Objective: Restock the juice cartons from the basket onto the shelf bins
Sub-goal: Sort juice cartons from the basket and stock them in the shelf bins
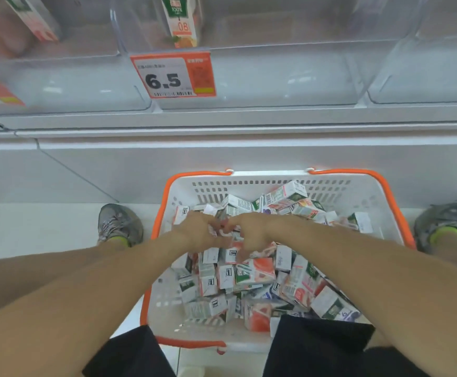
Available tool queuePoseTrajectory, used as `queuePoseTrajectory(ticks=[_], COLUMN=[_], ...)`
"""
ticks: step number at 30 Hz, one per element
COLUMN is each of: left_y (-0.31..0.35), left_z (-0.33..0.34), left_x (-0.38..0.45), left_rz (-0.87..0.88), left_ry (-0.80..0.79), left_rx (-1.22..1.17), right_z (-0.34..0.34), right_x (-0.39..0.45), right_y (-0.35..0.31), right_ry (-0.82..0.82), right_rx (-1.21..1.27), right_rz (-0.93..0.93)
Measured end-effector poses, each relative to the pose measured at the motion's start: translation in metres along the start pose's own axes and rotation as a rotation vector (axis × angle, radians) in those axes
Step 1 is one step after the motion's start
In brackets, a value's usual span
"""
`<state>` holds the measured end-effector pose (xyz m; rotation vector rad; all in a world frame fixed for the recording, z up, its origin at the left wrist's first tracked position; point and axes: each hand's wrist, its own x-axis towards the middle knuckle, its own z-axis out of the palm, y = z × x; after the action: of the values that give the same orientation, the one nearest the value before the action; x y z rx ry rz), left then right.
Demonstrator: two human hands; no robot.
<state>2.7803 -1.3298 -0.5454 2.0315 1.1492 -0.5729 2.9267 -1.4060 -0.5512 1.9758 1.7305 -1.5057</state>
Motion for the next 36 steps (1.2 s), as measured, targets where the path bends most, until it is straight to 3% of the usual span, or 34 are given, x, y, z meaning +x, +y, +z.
queuePoseTrajectory(ticks=[4, 11, 14, 18, 23, 26, 30, 33, 36], left_y=[-0.022, -0.044, -0.044, -0.03, -0.001, 0.011, 0.026, 0.034, 0.043], left_z=[-0.012, -0.051, -0.062, -0.072, -0.09, -0.095, -0.094, -0.089, -0.089], left_x=[-0.005, -0.034, -0.045, -0.053, -0.08, -0.095, -0.113, -0.117, -0.122], left_rz=[-0.087, -0.199, -0.183, -0.062, 0.2, 0.298, 0.278, 0.174, 0.184], left_ry=[0.034, -0.067, -0.161, -0.246, -0.506, -0.552, -0.478, -0.318, -0.298], left_rx=[-0.209, -0.863, -1.074, -1.318, -1.284, -1.268, -1.317, -1.373, -1.379], right_z=[0.01, 0.021, 0.002, -0.03, -0.05, -0.053, -0.054, -0.054, -0.055], right_x=[0.011, 0.011, -0.01, -0.04, -0.086, -0.117, -0.135, -0.142, -0.148], right_y=[-0.001, -0.011, -0.011, -0.004, -0.003, -0.008, -0.009, -0.01, -0.014], right_ry=[-0.061, 0.06, 0.049, -0.008, 0.039, 0.037, 0.1, 0.219, 0.225], right_rx=[0.088, 0.468, 0.737, 1.167, 1.365, 1.474, 1.573, 1.543, 1.494], right_rz=[0.043, 0.192, 0.219, 0.08, -0.232, -0.399, -0.538, -0.548, -0.643])
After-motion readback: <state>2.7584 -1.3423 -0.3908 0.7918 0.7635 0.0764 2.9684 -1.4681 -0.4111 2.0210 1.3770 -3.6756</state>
